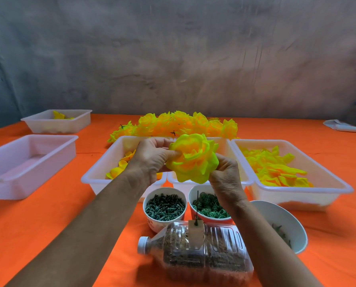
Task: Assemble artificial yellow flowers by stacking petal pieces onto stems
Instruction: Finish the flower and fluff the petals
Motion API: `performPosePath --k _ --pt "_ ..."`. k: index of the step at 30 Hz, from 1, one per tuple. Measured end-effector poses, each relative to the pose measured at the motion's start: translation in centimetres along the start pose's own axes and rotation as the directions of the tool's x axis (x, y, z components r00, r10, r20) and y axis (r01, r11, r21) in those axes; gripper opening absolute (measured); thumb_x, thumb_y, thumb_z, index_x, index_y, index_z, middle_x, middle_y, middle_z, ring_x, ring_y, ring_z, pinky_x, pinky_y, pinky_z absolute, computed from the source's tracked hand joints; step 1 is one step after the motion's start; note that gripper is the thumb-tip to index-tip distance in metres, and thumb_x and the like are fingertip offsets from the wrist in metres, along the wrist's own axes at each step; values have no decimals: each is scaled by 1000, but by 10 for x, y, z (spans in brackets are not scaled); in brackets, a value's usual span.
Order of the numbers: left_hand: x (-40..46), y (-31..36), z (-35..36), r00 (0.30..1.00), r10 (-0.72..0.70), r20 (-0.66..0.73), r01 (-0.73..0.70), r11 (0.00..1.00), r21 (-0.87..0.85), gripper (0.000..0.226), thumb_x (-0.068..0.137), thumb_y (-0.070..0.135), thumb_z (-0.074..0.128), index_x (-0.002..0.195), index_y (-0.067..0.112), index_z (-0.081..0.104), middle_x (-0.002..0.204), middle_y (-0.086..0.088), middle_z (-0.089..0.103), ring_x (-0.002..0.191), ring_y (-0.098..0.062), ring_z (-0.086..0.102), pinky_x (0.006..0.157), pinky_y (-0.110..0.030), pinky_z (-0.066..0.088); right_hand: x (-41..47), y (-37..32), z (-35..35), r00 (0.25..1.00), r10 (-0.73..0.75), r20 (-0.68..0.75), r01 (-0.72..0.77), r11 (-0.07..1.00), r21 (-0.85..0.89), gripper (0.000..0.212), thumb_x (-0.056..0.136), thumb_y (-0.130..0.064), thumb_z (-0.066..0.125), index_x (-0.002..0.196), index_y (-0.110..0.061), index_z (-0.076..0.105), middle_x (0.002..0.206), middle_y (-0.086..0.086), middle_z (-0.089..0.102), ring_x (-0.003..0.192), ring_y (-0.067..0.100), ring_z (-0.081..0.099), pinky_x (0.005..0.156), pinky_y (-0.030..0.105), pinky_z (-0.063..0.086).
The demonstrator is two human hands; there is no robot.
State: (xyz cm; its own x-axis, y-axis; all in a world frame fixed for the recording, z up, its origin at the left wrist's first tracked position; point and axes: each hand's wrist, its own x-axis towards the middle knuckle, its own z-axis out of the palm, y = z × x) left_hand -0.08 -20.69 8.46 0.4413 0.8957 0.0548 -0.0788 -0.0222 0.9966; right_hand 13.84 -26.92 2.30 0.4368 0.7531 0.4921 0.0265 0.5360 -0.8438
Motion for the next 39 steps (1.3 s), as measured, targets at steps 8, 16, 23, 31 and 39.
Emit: performPosePath --k 8,16,23,31,39 --pt "3 -4 -4 984 -175 18 176 978 -114 27 83 26 69 101 8 61 98 -14 61 76 -27 61 51 -29 56 8 1 3 998 -55 -25 54 998 -23 30 75 19 62 84 -7 71 69 -2 72 64 12 60 57 29 54" --pt "13 -7 -11 991 -127 -43 119 981 -153 18 81 -6 65 92 5 56 79 -12 64 54 -16 62 43 -23 52 14 11 8 1000 3 -30 -5 998 -66 24 75 14 67 83 -9 72 70 10 73 68 18 60 60 33 53" --pt "25 -14 -12 959 238 -152 -207 959 195 28 78 -15 63 102 -1 64 77 -6 60 70 -17 58 57 -25 50 23 19 14 998 58 -24 -60 992 -108 23 76 14 66 76 -9 71 78 35 64 72 24 51 63 48 49" --pt "25 -19 -7 956 207 -206 -204 978 37 23 93 19 58 112 6 59 95 -6 65 82 -17 63 58 -23 56 25 16 20 976 153 -157 -151 988 20 26 76 13 65 71 -12 67 55 -7 65 55 7 53 53 19 49" --pt "9 -24 10 978 111 -177 -97 992 83 34 82 38 69 68 9 60 61 2 56 51 -10 46 43 -16 39 21 14 16 947 147 -285 -123 987 99 30 77 14 64 72 -15 68 54 -10 63 58 9 51 54 18 46"
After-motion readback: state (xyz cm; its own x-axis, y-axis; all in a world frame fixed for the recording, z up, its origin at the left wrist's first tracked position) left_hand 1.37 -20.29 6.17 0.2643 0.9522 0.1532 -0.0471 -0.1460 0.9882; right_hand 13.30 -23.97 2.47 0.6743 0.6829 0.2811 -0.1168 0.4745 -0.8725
